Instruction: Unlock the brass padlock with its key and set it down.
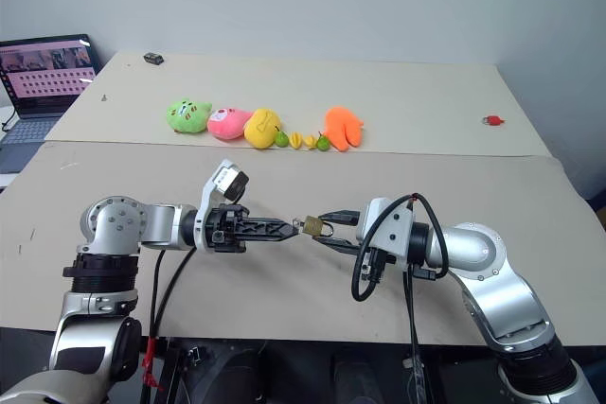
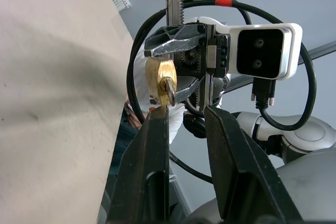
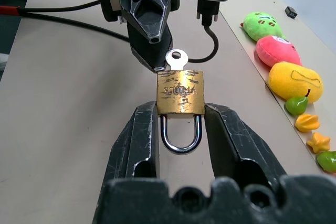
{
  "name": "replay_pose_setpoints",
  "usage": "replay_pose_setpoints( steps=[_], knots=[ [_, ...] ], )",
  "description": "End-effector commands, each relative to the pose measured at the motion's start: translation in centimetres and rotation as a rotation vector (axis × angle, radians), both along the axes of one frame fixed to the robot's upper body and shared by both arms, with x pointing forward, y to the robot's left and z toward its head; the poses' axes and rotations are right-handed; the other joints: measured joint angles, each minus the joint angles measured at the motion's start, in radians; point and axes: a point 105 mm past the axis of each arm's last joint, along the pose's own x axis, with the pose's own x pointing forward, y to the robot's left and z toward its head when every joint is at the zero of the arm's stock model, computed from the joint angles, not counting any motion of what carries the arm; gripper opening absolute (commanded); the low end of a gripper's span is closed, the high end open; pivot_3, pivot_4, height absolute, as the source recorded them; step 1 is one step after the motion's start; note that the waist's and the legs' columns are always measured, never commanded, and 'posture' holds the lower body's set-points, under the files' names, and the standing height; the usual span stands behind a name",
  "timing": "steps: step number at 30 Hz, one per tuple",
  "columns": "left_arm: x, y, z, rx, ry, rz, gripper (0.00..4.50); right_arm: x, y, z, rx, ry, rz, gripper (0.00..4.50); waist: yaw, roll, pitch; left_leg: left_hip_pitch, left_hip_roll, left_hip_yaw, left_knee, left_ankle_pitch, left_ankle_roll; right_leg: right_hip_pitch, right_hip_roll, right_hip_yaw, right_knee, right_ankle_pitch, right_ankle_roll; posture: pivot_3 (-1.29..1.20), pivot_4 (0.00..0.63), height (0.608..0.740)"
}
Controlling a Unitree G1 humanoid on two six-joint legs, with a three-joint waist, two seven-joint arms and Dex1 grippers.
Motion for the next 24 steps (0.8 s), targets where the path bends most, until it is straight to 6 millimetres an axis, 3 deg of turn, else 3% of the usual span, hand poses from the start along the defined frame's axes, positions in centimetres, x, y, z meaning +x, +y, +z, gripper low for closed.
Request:
replay_pose_setpoints(
  steps=[1, 24],
  knots=[
    [0.8, 0.2, -0.6, 0.016, -0.019, 0.054, 1.11, -0.4, -0.1, 1.5, 0.012, -0.062, 0.003, 0.91, 0.000, 0.000, 0.000, 0.000, 0.000, 0.000, 0.000, 0.000, 0.000, 0.000, 0.000, 0.000, 0.000, 0.000, 0.000, 0.00, 0.150, 0.717],
    [1.0, -0.9, 0.5, -0.016, -0.051, 0.040, 1.11, -0.2, -0.3, 1.4, 0.009, -0.066, -0.002, 0.91, 0.001, 0.000, 0.000, 0.000, 0.000, 0.000, 0.000, 0.000, 0.000, 0.000, 0.000, 0.000, 0.000, 0.000, 0.000, 0.00, 0.150, 0.717]
  ],
)
